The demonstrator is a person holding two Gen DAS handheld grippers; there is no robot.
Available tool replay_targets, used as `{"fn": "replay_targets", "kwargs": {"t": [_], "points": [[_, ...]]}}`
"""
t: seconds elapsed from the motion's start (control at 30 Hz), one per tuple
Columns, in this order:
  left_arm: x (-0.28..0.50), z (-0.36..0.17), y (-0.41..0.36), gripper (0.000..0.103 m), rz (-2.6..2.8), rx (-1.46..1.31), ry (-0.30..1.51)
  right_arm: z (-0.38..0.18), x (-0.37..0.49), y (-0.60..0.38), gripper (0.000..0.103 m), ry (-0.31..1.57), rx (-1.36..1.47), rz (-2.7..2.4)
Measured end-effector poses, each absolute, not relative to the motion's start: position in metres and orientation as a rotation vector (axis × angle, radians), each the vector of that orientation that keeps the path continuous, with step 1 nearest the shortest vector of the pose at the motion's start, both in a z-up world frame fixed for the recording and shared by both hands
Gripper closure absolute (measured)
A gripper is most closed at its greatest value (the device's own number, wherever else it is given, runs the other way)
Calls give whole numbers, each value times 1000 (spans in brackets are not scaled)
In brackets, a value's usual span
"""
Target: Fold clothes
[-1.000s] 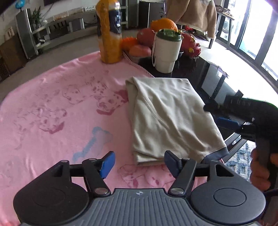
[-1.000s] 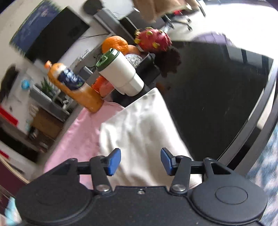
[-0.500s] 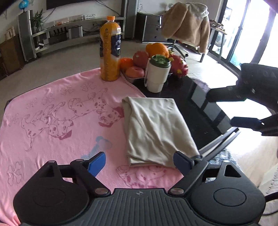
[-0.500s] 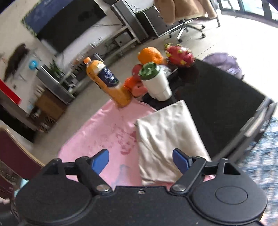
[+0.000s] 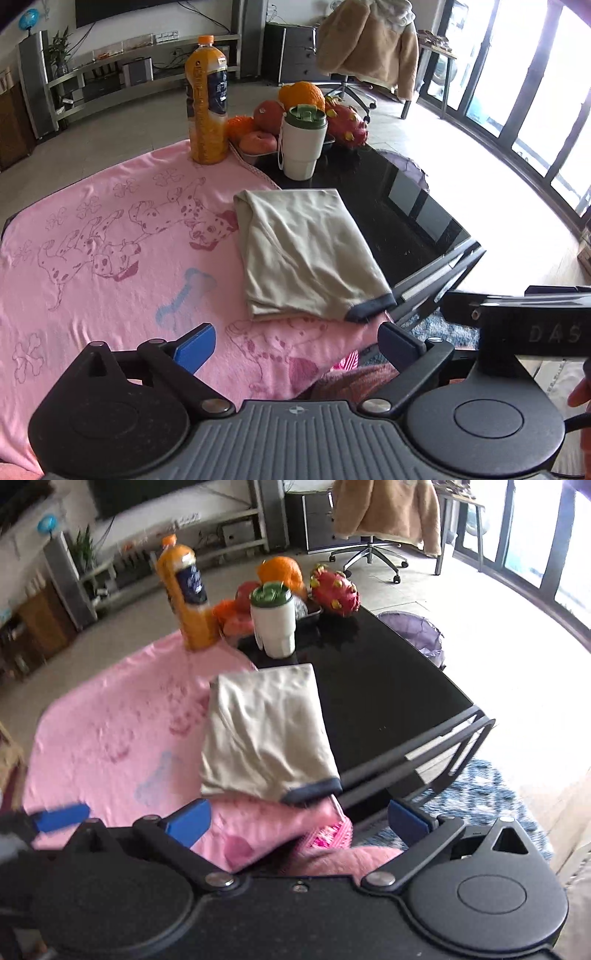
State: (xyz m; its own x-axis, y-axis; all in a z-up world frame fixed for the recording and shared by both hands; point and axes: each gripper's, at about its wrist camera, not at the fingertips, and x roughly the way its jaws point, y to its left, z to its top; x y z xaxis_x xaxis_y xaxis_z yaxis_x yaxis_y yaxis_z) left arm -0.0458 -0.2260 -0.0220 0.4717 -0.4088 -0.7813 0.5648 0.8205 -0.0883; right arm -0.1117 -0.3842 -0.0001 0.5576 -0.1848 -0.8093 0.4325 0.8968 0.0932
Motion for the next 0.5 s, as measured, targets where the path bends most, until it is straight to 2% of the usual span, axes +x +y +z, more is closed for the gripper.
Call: {"fn": "replay_targets", "kwargs": {"t": [0.5], "points": [[-63, -28, -217, 5, -583, 211, 922, -6, -142, -374, 0, 871, 320, -423]]}}
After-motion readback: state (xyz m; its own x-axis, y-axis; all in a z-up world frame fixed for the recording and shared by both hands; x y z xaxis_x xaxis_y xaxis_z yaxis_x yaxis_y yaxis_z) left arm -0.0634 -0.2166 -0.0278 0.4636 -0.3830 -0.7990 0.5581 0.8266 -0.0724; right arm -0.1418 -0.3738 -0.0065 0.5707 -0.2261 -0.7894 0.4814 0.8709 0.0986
